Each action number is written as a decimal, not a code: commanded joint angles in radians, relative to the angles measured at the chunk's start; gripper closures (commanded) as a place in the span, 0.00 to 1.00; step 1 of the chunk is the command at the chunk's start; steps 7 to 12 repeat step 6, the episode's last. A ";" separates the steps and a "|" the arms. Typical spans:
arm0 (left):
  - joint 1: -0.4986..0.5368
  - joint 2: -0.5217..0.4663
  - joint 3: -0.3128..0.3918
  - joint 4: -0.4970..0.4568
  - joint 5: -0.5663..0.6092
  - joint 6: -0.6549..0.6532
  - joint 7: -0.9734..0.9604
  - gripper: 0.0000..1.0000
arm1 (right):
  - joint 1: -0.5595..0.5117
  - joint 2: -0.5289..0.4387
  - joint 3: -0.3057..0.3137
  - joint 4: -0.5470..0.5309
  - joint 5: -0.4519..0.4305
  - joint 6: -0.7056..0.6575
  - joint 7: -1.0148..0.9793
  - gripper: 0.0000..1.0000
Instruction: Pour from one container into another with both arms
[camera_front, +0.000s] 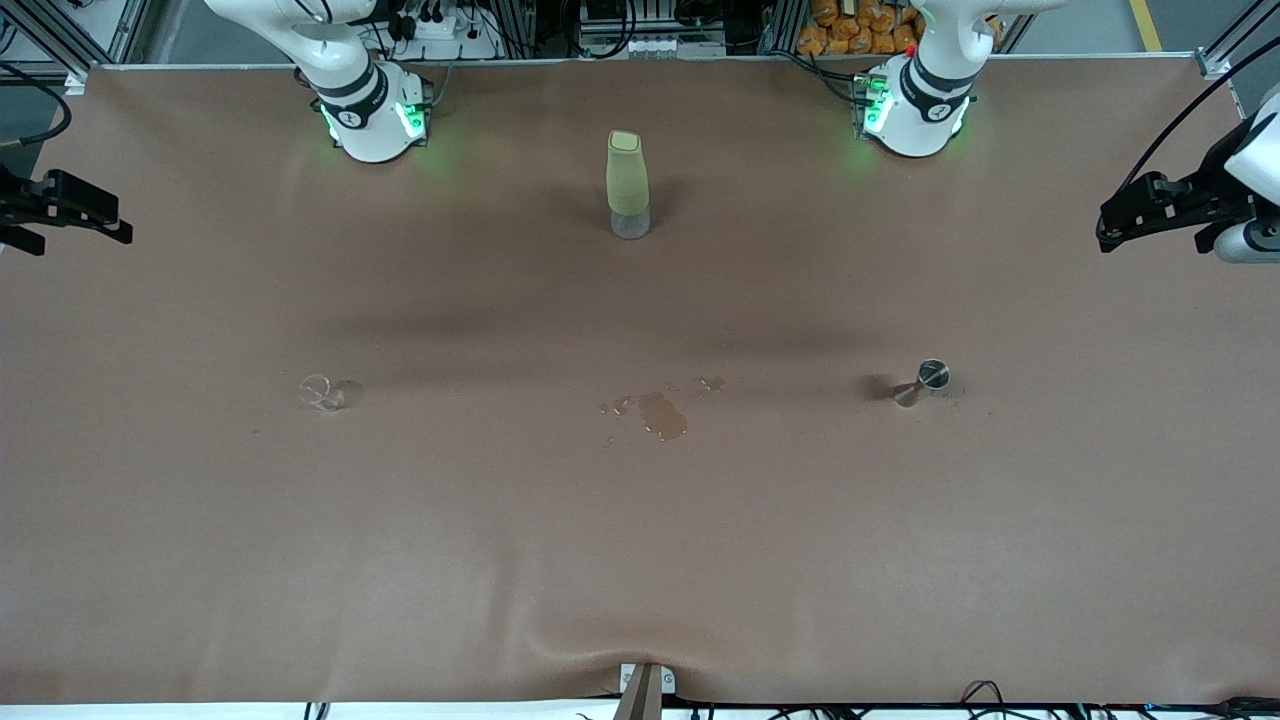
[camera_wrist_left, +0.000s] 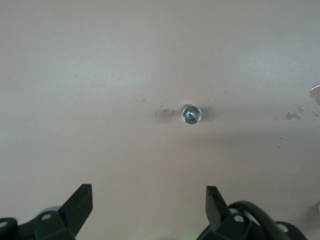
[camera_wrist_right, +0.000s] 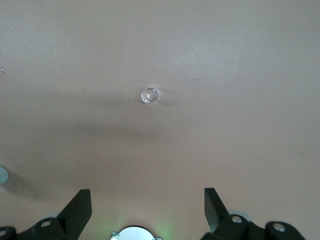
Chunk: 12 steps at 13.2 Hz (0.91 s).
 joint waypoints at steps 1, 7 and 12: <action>-0.002 -0.009 0.000 0.005 0.023 -0.017 -0.009 0.00 | 0.009 -0.007 -0.002 -0.005 0.004 0.009 0.043 0.00; -0.005 -0.011 0.000 0.004 0.020 -0.018 -0.009 0.00 | 0.011 -0.007 -0.002 -0.005 0.004 0.016 0.099 0.00; -0.005 -0.011 0.000 0.004 0.020 -0.018 -0.009 0.00 | 0.011 -0.007 -0.002 -0.005 0.004 0.016 0.099 0.00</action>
